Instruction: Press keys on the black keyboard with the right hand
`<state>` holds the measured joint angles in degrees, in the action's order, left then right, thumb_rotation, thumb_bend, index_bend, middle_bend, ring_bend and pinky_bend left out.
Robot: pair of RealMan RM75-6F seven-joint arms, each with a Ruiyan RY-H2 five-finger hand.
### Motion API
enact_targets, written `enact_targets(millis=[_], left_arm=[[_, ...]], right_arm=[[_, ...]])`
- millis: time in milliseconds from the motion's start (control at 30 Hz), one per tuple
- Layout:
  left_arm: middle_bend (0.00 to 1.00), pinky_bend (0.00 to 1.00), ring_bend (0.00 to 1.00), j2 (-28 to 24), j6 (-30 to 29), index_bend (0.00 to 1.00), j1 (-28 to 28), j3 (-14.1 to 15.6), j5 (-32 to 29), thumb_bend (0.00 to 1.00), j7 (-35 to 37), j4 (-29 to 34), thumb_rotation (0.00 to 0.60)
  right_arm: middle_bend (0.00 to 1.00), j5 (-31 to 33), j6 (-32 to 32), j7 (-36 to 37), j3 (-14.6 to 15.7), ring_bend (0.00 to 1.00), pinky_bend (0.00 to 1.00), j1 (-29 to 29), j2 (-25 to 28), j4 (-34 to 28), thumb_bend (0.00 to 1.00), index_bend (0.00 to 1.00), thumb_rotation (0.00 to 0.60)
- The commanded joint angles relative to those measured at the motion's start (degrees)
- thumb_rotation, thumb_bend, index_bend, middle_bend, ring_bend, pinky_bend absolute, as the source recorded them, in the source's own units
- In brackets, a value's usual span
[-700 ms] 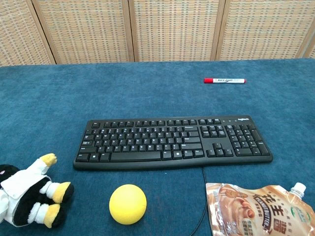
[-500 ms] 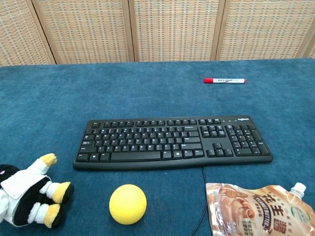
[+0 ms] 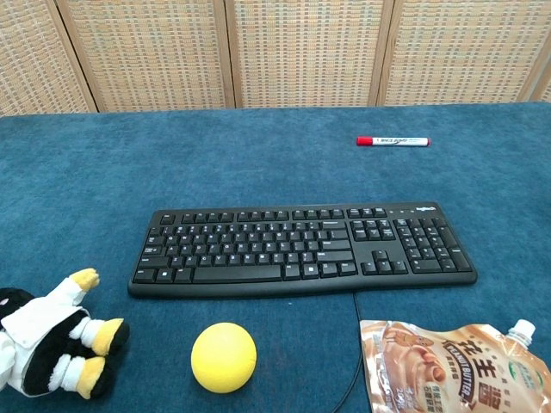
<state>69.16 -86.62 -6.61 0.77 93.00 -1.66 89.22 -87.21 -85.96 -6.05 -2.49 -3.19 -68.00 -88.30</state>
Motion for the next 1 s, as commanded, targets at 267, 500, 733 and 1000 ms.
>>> enact_targets(millis=[267,500,733,1000], left_arm=[[0.0,0.0,0.0,0.32,0.76,0.0,-0.29,-0.41,-0.91,0.04,-0.41,-0.24,0.6],[0.0,0.0,0.0,0.17,0.59,0.0,-0.27,-0.45,-0.85,0.04,0.16,-0.2,0.6],[0.0,0.0,0.0,-0.19,0.18,0.0,-0.17,-0.55,-0.77,0.04,0.81,-0.1,0.6],[0.0,0.0,0.0,-0.3,0.29,0.0,-0.24,-0.57,-0.79,0.04,1.0,-0.11,0.6]], right_arm=[[0.0,0.61,1.28,0.46,0.08,0.0,0.0,-0.33,0.0,0.3,0.16,0.0,0.6],[0.0,0.19,1.09,0.38,-0.09,0.0,0.0,-0.56,-0.08,-0.02,0.16,0.0,0.6],[0.0,0.2,2.99,-0.36,-0.95,0.0,0.0,-2.37,0.24,-2.37,0.16,0.0,0.6],[0.4,2.82,7.33,-6.78,-5.95,0.3,0.26,-7.89,1.84,-6.97,0.21,0.0,0.6]])
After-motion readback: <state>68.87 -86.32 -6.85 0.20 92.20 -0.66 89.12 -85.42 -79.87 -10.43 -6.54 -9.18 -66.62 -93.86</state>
